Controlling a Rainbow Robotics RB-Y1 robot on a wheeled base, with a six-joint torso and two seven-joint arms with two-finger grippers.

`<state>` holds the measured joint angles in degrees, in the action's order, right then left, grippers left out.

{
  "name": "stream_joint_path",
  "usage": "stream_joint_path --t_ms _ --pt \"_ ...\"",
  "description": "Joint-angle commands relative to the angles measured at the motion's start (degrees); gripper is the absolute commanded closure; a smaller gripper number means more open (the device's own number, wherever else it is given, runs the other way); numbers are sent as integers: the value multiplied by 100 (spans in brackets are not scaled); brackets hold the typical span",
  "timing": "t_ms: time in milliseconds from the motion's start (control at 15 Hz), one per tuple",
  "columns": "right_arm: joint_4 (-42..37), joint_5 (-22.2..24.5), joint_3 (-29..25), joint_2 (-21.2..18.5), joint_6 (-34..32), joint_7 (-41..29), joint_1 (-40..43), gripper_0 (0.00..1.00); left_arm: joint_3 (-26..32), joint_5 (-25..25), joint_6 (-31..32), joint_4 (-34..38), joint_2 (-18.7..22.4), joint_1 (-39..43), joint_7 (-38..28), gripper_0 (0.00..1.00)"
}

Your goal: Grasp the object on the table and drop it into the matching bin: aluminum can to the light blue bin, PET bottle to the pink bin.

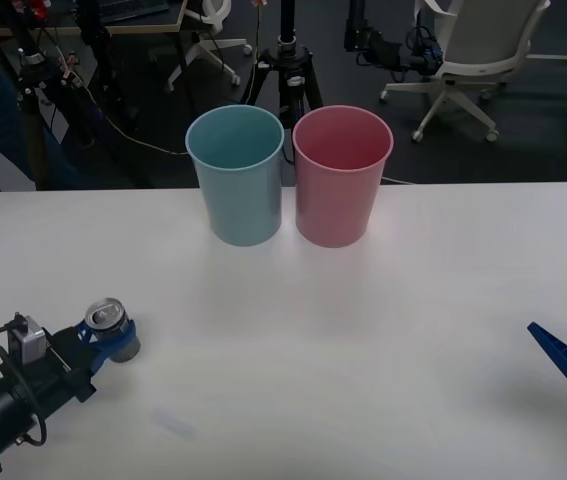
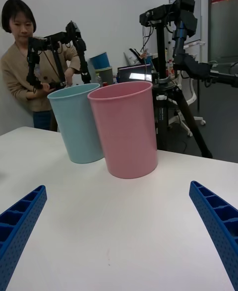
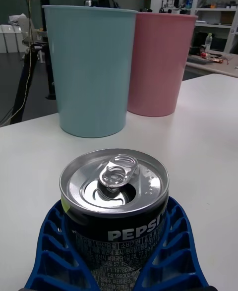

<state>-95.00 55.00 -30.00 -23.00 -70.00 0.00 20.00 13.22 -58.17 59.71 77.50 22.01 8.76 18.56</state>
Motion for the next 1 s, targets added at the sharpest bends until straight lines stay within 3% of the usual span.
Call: stream_joint_path --t_ms 67,667,1000 --pt "0 0 0 0 0 0 0 0 -4 8 -311 722 181 205 -520 100" --pt "0 0 0 0 0 0 0 0 102 61 -830 2357 1148 258 -2463 100" --pt "0 0 0 0 0 0 0 0 102 -186 -1506 3148 1649 188 -3614 100"
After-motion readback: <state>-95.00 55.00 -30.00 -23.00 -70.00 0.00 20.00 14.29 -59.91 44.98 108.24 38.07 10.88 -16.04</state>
